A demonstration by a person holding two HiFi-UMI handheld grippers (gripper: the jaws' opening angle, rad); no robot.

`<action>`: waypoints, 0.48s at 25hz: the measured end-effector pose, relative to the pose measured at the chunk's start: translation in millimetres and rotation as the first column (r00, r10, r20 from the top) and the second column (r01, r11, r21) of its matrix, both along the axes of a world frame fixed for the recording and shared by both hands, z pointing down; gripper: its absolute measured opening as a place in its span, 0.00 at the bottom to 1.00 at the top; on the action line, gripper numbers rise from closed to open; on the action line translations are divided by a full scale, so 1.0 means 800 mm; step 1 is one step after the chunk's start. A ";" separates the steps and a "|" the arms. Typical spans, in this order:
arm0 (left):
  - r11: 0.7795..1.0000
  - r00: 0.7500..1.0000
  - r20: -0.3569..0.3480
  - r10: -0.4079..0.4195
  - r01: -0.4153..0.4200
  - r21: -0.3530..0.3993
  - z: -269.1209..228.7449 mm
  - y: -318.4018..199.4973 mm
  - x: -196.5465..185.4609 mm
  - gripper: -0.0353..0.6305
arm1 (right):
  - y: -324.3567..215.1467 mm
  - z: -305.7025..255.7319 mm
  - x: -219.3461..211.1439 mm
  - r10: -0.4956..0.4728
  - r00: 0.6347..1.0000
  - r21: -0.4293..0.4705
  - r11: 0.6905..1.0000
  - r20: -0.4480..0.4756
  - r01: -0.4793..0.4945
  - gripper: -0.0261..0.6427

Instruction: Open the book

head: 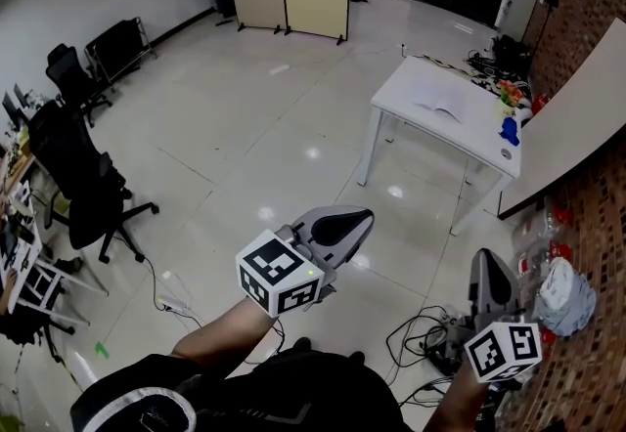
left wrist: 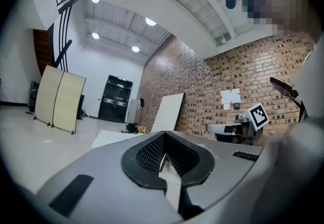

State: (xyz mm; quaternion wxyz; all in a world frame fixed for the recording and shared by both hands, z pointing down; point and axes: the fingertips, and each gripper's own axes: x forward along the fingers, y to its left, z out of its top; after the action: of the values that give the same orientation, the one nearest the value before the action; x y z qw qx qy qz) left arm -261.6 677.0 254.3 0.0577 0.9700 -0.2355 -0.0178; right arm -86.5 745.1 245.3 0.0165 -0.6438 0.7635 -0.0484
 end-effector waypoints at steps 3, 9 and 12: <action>1.000 1.000 -0.004 -0.009 0.009 0.000 0.001 -0.004 -0.002 0.06 | -0.003 -0.001 -0.001 -0.001 1.000 0.001 1.000 -0.007 0.001 0.04; 1.000 1.000 -0.010 -0.006 0.006 -0.003 -0.001 -0.009 -0.002 0.06 | -0.004 -0.001 0.000 0.009 1.000 -0.003 1.000 -0.009 -0.009 0.04; 1.000 1.000 -0.011 0.001 -0.001 -0.001 -0.002 -0.009 0.001 0.06 | -0.004 -0.002 0.002 0.014 1.000 -0.004 1.000 -0.012 -0.014 0.04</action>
State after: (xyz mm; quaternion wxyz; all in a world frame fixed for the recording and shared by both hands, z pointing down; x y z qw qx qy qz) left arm -260.7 670.0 252.8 0.0597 0.9699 -0.2349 -0.0231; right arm -85.0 741.9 243.4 0.0107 -0.6494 0.7590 -0.0461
